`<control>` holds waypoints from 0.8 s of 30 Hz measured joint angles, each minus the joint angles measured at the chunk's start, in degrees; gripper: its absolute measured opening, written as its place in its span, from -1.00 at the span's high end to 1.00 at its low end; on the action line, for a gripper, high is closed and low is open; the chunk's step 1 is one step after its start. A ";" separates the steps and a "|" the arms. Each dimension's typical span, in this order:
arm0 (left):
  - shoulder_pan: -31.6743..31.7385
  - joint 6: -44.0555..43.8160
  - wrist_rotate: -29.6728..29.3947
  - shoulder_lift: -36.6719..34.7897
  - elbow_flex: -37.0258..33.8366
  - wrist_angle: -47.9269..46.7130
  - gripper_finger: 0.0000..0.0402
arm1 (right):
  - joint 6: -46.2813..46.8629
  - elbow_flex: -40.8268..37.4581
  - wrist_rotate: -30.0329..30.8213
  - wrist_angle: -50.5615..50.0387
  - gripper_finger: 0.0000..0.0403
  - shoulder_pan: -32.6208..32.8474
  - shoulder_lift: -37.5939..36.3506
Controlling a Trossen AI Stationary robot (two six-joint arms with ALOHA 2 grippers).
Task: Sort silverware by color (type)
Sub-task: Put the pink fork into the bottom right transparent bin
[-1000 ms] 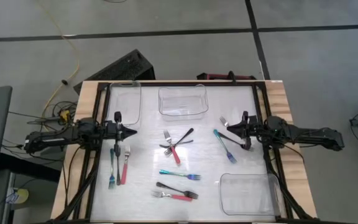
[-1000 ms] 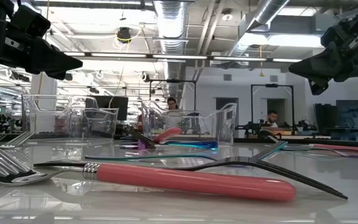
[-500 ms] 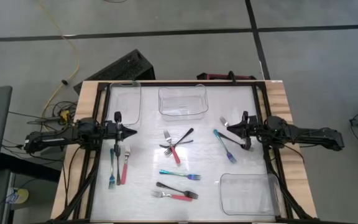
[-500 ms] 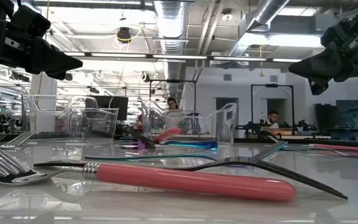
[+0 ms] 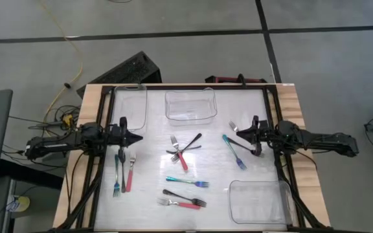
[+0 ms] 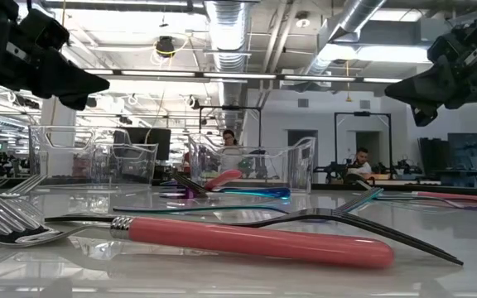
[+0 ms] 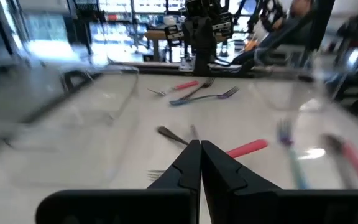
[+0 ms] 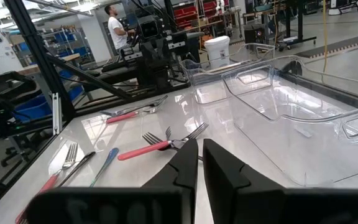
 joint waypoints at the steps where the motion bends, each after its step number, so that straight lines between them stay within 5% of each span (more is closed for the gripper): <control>1: -0.01 -2.71 0.15 -0.01 -0.02 0.03 1.00 | 0.00 0.00 -0.01 0.00 0.75 0.00 -0.01; 11: 0.03 -30.50 -2.21 0.43 0.07 1.19 1.00 | -0.07 0.01 0.00 0.01 0.75 -0.01 0.00; 20: -0.01 -35.09 -2.36 0.88 -0.06 10.02 1.00 | -4.35 0.02 1.36 1.75 0.75 -0.17 0.00; 24: 0.01 -29.88 -2.75 1.75 1.80 11.78 1.00 | -2.33 0.02 1.65 8.57 0.75 -0.11 0.00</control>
